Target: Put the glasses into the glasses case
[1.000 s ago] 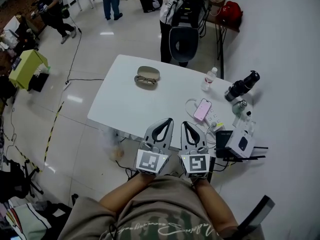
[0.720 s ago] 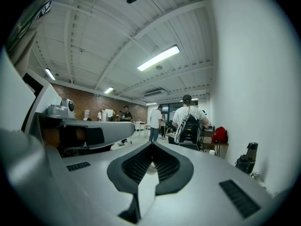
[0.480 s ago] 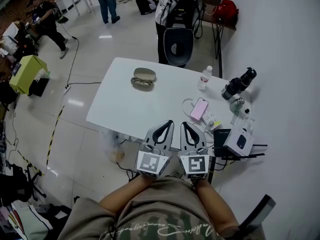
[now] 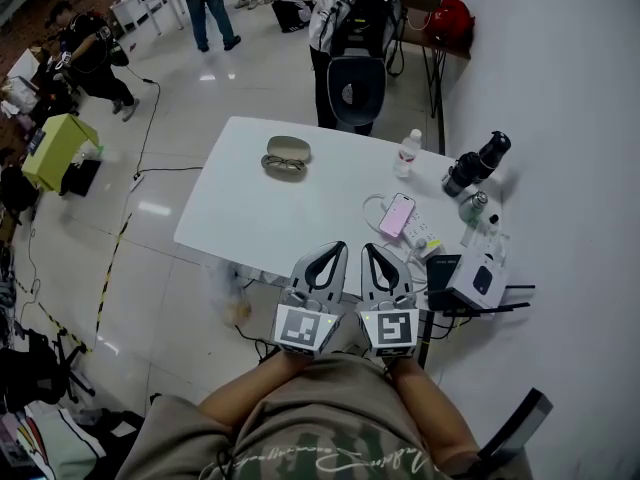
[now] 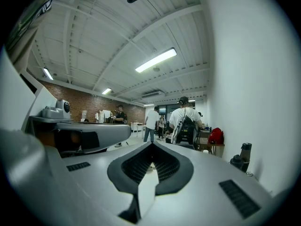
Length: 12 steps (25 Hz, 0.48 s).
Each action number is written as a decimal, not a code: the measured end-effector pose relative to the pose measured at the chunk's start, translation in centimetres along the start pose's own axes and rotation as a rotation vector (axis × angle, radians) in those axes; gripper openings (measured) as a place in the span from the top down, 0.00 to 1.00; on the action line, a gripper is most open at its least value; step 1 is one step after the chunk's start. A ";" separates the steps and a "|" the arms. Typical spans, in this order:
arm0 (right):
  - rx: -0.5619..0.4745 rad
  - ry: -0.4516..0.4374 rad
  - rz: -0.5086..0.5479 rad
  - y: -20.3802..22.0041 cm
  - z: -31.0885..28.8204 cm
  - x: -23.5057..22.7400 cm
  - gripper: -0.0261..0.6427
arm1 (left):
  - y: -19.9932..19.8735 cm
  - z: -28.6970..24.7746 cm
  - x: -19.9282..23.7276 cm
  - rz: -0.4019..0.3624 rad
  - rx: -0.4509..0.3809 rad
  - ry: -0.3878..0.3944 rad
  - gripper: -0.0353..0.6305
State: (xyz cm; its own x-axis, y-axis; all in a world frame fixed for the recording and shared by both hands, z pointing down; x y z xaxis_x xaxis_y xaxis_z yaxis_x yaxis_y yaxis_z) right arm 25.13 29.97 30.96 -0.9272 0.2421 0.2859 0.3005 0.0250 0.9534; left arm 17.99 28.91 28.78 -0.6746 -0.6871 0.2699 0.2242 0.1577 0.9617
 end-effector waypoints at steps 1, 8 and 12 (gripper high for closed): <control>0.000 -0.001 -0.001 0.1 0.1 0.0 0.94 | 0.1 0.1 -0.1 0.003 0.001 -0.003 0.95; -0.003 0.011 -0.005 -0.2 1.0 -0.5 0.94 | 0.6 0.2 -0.8 -0.001 -0.008 -0.009 0.95; 0.022 0.039 -0.012 0.7 1.9 -1.3 0.94 | 1.5 0.2 -1.5 -0.012 0.004 -0.002 0.95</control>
State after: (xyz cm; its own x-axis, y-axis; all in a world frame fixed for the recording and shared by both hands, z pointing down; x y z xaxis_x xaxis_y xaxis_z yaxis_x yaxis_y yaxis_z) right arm 26.96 31.48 31.03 -0.9387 0.2034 0.2782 0.2936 0.0493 0.9547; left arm 19.22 30.33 29.86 -0.6785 -0.6877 0.2584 0.2131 0.1524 0.9651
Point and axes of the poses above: the fingertips, and each gripper's own axes: z backward along the fingers, x to its left, y out of its underside, the point moved 3 cm from there along z, backward along the fingers, and after that the axes turned 12 degrees about z, right-handed, at the moved point
